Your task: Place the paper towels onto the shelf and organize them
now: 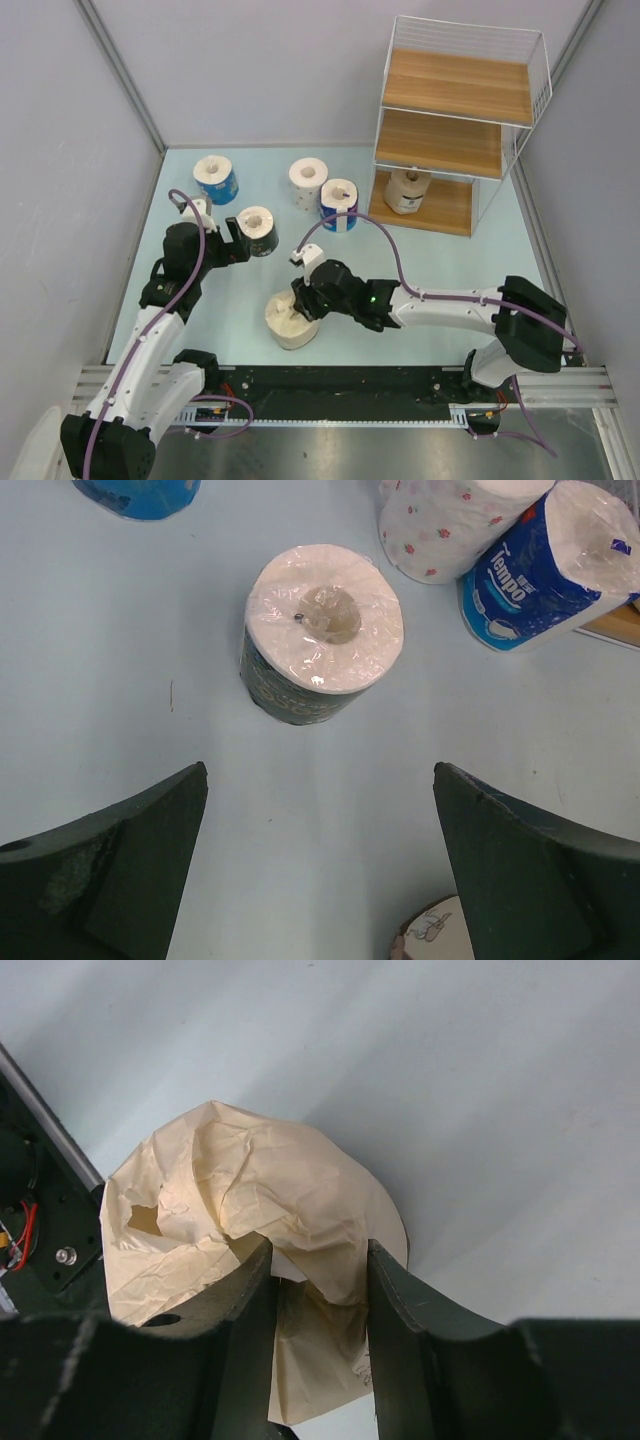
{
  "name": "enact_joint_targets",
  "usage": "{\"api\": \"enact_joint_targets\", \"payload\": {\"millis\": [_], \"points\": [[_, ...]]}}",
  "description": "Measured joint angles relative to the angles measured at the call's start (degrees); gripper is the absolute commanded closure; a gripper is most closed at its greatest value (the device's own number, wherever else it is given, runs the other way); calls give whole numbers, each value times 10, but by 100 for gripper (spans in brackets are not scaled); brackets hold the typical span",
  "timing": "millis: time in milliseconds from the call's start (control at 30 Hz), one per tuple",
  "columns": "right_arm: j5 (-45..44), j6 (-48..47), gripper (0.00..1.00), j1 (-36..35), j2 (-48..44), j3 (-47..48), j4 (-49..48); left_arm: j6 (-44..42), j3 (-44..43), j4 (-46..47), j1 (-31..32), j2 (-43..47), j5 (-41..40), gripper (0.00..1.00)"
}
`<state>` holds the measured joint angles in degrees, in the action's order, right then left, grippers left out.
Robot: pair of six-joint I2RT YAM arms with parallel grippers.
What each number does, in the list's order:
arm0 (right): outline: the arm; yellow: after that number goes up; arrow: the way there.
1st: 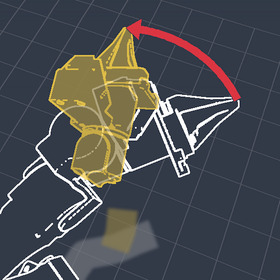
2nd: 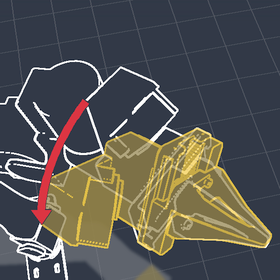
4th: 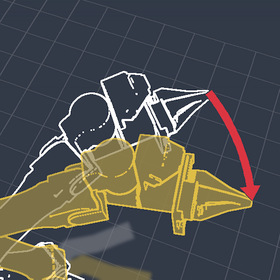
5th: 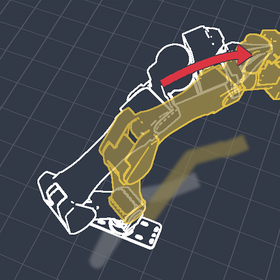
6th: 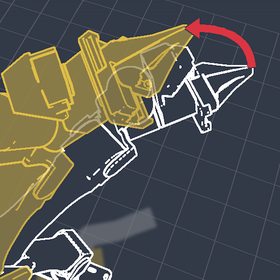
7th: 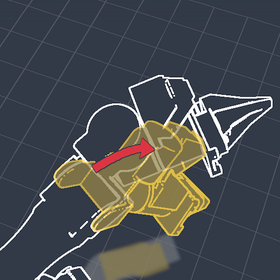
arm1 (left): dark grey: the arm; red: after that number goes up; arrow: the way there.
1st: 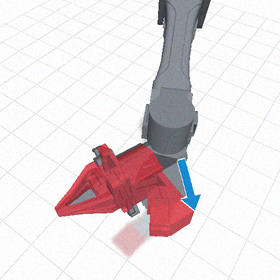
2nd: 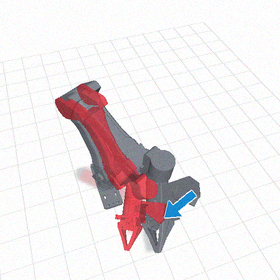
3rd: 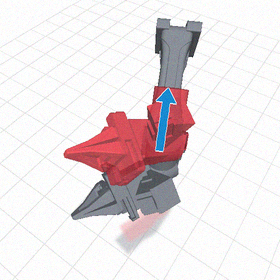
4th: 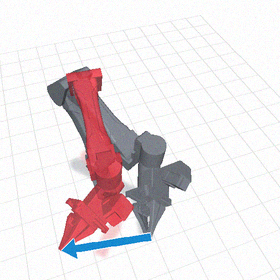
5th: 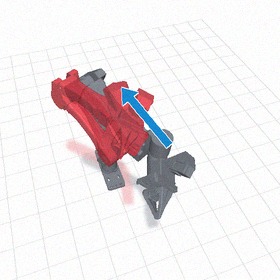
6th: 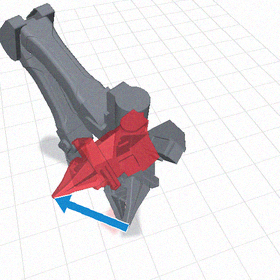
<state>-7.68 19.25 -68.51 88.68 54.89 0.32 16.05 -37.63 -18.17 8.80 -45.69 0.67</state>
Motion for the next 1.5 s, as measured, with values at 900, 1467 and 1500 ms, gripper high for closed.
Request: {"api": "enact_joint_targets", "payload": {"millis": [900, 1467, 1500], "points": [[-76, 1, 85, 360, -220, -47, 160, 0, 0, 1, 0, -3, 5, 0], [-74, 18, 85, 534, -159, -50, 90, 0, 0, 1, 0, -10, 15, 0], [-83, 19, 85, 538, -157, -50, 86, 0, 0, 1, 0, -10, 15, 0]]}}
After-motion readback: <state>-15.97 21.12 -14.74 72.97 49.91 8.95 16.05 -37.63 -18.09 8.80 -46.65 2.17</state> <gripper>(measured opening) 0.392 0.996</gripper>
